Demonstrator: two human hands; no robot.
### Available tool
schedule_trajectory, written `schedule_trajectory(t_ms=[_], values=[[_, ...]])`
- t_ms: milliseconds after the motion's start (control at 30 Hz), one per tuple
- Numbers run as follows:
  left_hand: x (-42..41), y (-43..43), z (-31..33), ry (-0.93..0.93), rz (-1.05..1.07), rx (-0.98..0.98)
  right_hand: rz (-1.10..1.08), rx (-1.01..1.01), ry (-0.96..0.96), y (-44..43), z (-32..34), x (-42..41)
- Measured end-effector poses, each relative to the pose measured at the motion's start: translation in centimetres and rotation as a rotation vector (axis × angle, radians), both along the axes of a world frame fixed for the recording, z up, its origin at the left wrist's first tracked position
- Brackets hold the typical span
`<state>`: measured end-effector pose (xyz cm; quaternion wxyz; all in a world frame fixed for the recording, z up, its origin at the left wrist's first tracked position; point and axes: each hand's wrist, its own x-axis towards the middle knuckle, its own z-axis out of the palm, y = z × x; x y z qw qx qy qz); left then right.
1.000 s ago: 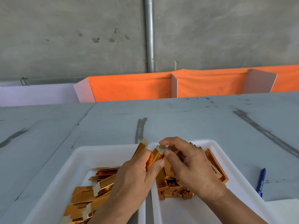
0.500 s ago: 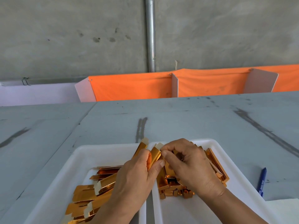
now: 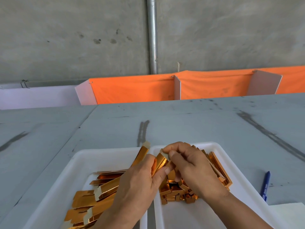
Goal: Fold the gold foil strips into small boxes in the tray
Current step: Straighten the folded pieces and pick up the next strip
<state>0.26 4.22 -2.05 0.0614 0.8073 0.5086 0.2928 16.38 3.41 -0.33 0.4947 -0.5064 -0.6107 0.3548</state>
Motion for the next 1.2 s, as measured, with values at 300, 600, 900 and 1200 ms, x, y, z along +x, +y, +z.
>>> schedule_trajectory(t_ms=[300, 600, 900, 1200], values=[[0.2, -0.3, 0.2, 0.103, -0.042, -0.030, -0.077, 0.094, -0.130, 0.3, -0.1, 0.5], [0.2, -0.4, 0.3, 0.088, -0.003, 0.012, -0.045, 0.058, -0.121, 0.0, 0.1, 0.3], [-0.1, -0.1, 0.0, -0.011, 0.102, 0.025, 0.236, -0.290, 0.354, -0.4, 0.8, -0.4], [0.2, -0.4, 0.4, -0.069, 0.048, 0.054, 0.047, -0.135, 0.429, -0.3, 1.1, 0.3]])
